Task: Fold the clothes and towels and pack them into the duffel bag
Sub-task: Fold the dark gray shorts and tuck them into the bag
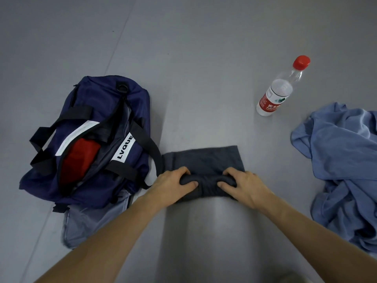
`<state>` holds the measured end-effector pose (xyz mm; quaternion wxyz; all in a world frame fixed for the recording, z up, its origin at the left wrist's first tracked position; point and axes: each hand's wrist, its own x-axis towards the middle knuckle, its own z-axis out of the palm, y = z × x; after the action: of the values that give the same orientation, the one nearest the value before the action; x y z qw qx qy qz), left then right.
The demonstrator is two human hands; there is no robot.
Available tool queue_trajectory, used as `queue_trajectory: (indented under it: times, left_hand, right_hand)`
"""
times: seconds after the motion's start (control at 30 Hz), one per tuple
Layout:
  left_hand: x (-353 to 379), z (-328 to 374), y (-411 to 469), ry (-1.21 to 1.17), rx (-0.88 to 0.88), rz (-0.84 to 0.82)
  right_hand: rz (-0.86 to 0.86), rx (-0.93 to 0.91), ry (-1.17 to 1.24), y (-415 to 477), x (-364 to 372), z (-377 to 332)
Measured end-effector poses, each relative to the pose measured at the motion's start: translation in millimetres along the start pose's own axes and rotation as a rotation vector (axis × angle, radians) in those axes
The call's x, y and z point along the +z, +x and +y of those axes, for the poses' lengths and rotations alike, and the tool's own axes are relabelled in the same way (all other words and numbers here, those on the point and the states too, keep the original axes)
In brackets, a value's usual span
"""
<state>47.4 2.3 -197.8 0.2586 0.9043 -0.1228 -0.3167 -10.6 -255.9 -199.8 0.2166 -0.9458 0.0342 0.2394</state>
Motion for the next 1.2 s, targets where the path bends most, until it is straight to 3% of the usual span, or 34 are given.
queue_trajectory:
  times: [0.07, 0.13, 0.2, 0.27, 0.33, 0.47, 0.6, 0.7, 0.83, 0.9, 0.93, 1.07, 1.13, 1.2]
  left_hand:
    - [5.1, -4.1, -1.2, 0.031, -0.051, 0.06]
    - [13.8, -8.8, -3.1, 0.192, 0.015, 0.258]
    - [26.4, -11.8, -3.4, 0.358, 0.244, 0.477]
    - [38.2, -12.3, -6.5, 0.432, 0.457, 0.59]
    - [46.8, -14.5, -12.7, 0.454, 0.485, 0.524]
    - [52.3, -29.1, -20.7, 0.543, 0.358, 0.277]
    - [36.5, -15.2, -19.2, 0.443, 0.328, 0.219]
    - [13.3, 1.4, -14.6, 0.23, 0.183, 0.124]
    - [-12.1, 3.6, -6.0, 0.061, 0.021, -0.063]
    - [-12.5, 3.6, -1.8, 0.121, -0.008, 0.0]
    - [-9.5, 4.5, 0.3, 0.22, -0.002, 0.108]
    - [16.6, 8.2, 0.2, 0.463, 0.314, 0.62]
    - [33.9, 4.1, -6.1, 0.468, 0.475, 0.61]
    - [47.8, -3.8, -12.4, 0.503, 0.455, 0.468]
  right_hand:
    - [0.03, 0.068, -0.016, -3.6, 4.8, 4.3]
    - [0.271, 0.02, -0.082, -5.2, 17.4, 7.1]
    - [0.532, -0.19, -0.216, -6.5, 31.7, 8.3]
    - [0.575, -0.416, -0.325, -9.7, 45.5, 8.7]
    - [0.49, -0.464, -0.371, -17.5, 56.7, 7.5]
    - [0.311, -0.339, -0.467, -24.4, 63.0, 8.4]
    - [0.357, -0.372, -0.488, -17.0, 53.3, 4.4]
    - [0.334, -0.335, -0.466, -10.5, 39.5, -3.0]
    - [-0.044, -0.1, -0.156, 0.6, 8.4, -13.9]
    - [-0.073, -0.023, -0.111, 3.9, 0.2, -14.8]
    - [-0.03, 0.0, -0.13, 4.8, -1.5, -15.7]
    - [0.368, -0.143, -0.296, 6.6, 10.1, -13.3]
    - [0.495, -0.313, -0.359, 4.9, 19.9, -10.5]
    - [0.469, -0.411, -0.395, -1.3, 32.1, -11.1]
